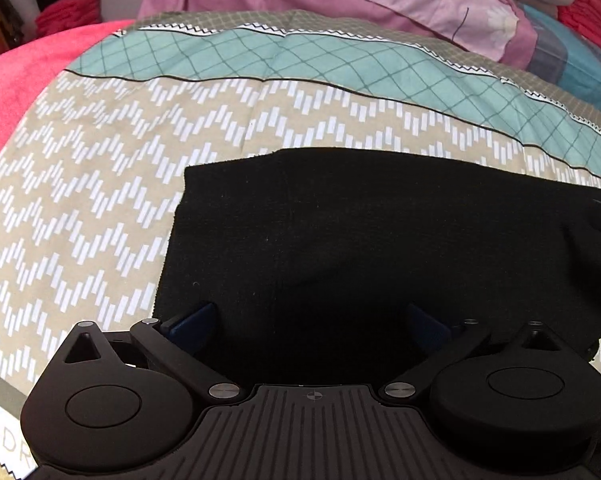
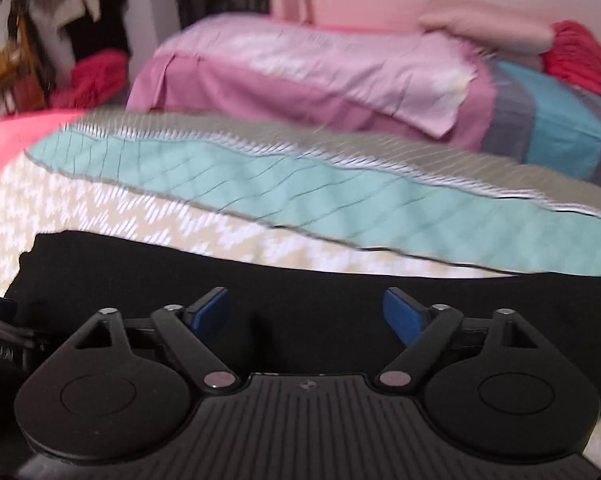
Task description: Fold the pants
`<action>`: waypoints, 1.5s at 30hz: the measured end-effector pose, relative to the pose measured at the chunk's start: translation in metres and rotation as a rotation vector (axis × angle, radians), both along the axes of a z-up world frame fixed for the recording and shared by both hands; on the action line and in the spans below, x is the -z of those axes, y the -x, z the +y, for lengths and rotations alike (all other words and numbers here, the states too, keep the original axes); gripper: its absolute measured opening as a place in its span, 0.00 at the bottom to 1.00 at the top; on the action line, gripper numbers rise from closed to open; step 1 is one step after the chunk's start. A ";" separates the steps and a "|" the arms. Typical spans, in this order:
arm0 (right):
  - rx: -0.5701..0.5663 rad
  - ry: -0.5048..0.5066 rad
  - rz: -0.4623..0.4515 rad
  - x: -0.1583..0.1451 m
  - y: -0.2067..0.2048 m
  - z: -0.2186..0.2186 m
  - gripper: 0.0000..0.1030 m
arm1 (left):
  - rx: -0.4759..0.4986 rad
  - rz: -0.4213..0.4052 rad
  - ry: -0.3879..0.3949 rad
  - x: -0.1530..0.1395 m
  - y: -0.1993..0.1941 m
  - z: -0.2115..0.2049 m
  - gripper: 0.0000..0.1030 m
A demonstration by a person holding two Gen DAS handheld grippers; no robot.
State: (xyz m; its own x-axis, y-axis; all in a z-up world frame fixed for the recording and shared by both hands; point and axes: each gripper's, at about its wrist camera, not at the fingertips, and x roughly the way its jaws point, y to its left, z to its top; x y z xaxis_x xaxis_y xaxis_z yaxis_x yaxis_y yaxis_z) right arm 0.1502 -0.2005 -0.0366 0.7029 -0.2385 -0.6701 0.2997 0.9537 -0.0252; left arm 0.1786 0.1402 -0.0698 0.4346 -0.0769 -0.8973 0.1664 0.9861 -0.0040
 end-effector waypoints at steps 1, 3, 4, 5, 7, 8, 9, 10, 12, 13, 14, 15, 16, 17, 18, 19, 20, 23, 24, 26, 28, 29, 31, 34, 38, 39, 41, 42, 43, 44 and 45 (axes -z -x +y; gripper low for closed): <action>0.014 0.014 0.023 0.007 0.005 -0.006 0.87 | -0.004 0.000 -0.001 0.000 0.000 0.001 1.00; 0.019 -0.001 0.112 0.031 -0.004 -0.022 0.89 | -0.022 0.003 -0.004 -0.001 -0.002 -0.001 1.00; -0.008 0.017 0.070 0.035 -0.005 -0.027 0.94 | -0.039 -0.003 -0.009 -0.004 -0.005 -0.002 1.00; -0.041 0.048 0.045 0.036 -0.009 -0.029 0.95 | -0.047 -0.017 -0.007 -0.008 -0.006 -0.006 1.00; -0.047 0.056 0.065 0.030 -0.019 -0.034 0.91 | -0.044 -0.062 0.029 -0.022 -0.005 -0.017 1.00; -0.038 0.032 0.042 0.022 -0.017 -0.040 0.86 | -0.032 -0.083 0.046 -0.026 -0.007 -0.024 1.00; -0.032 0.009 0.012 0.013 -0.011 -0.045 0.86 | -0.015 -0.097 0.055 -0.029 -0.008 -0.034 1.00; -0.022 -0.006 -0.027 0.004 -0.003 -0.053 0.86 | 0.005 -0.104 0.056 -0.030 -0.011 -0.044 1.00; 0.007 -0.004 -0.101 -0.012 0.025 -0.063 0.90 | 0.034 -0.095 0.050 -0.025 -0.018 -0.063 1.00; 0.031 0.006 -0.128 -0.016 0.040 -0.071 0.90 | 0.042 -0.083 0.051 -0.020 -0.022 -0.071 1.00; 0.059 0.015 -0.149 -0.019 0.054 -0.079 0.91 | 0.045 -0.069 0.049 -0.014 -0.025 -0.075 1.00; 0.086 0.021 -0.163 -0.019 0.066 -0.088 0.92 | 0.042 -0.056 0.033 -0.006 -0.029 -0.079 1.00; 0.112 0.023 -0.165 -0.017 0.077 -0.100 0.92 | 0.045 -0.057 0.001 0.001 -0.030 -0.082 1.00; 0.140 0.019 -0.144 -0.012 0.085 -0.115 0.93 | 0.062 -0.076 -0.021 0.005 -0.028 -0.085 1.00; 0.173 0.017 -0.113 -0.005 0.092 -0.130 0.93 | 0.075 -0.087 -0.038 0.007 -0.025 -0.088 1.00; 0.209 0.021 -0.075 0.005 0.095 -0.149 0.93 | 0.084 -0.096 -0.054 0.006 -0.021 -0.091 1.00; 0.272 0.020 -0.022 0.014 0.100 -0.168 0.89 | 0.088 -0.099 -0.062 0.006 -0.019 -0.092 1.00; 0.389 -0.108 -0.161 -0.004 0.138 -0.208 0.89 | 0.070 -0.087 -0.053 0.005 -0.023 -0.090 1.00; 0.455 -0.118 -0.200 -0.011 0.150 -0.215 0.91 | 0.062 -0.082 -0.049 0.005 -0.023 -0.089 1.00; 0.574 -0.150 -0.265 -0.018 0.172 -0.233 0.91 | 0.047 -0.078 -0.053 0.004 -0.025 -0.090 1.00; 0.722 -0.223 -0.272 -0.015 0.188 -0.255 0.91 | 0.035 -0.079 -0.067 0.004 -0.024 -0.092 1.00; 0.775 -0.276 -0.246 -0.009 0.191 -0.266 0.89 | 0.031 -0.080 -0.073 0.005 -0.025 -0.094 1.00; 0.774 -0.303 -0.286 -0.005 0.192 -0.277 0.88 | 0.024 -0.083 -0.079 0.005 -0.025 -0.097 1.00; 0.776 -0.280 -0.283 -0.004 0.178 -0.289 0.85 | 0.017 -0.086 -0.084 0.006 -0.025 -0.096 1.00; 0.800 -0.269 -0.340 -0.002 0.169 -0.306 0.64 | 0.009 -0.093 -0.088 0.006 -0.023 -0.096 1.00; 0.791 -0.291 -0.329 -0.001 0.167 -0.310 0.50 | 0.008 -0.094 -0.088 0.006 -0.023 -0.096 1.00; 0.772 -0.325 -0.285 -0.003 0.167 -0.320 0.12 | 0.007 -0.095 -0.090 0.006 -0.023 -0.096 1.00; 0.768 -0.304 -0.276 -0.009 0.170 -0.321 0.12 | 0.006 -0.094 -0.091 0.006 -0.024 -0.096 1.00; 0.766 -0.272 -0.306 -0.017 0.178 -0.321 0.12 | 0.003 -0.091 -0.092 0.006 -0.023 -0.096 1.00; 0.766 -0.239 -0.355 -0.023 0.188 -0.321 0.12 | -0.001 -0.087 -0.091 0.006 -0.023 -0.096 1.00; 0.786 -0.205 -0.351 -0.023 0.195 -0.324 0.12 | -0.004 -0.085 -0.090 0.006 -0.023 -0.096 1.00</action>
State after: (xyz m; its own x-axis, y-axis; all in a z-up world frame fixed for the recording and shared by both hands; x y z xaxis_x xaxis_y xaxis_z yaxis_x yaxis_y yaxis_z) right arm -0.0444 -0.5242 -0.0136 0.5591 -0.6382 -0.5293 0.8289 0.4445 0.3398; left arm 0.2020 0.0442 -0.0758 0.5092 0.0036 -0.8606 0.1587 0.9824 0.0980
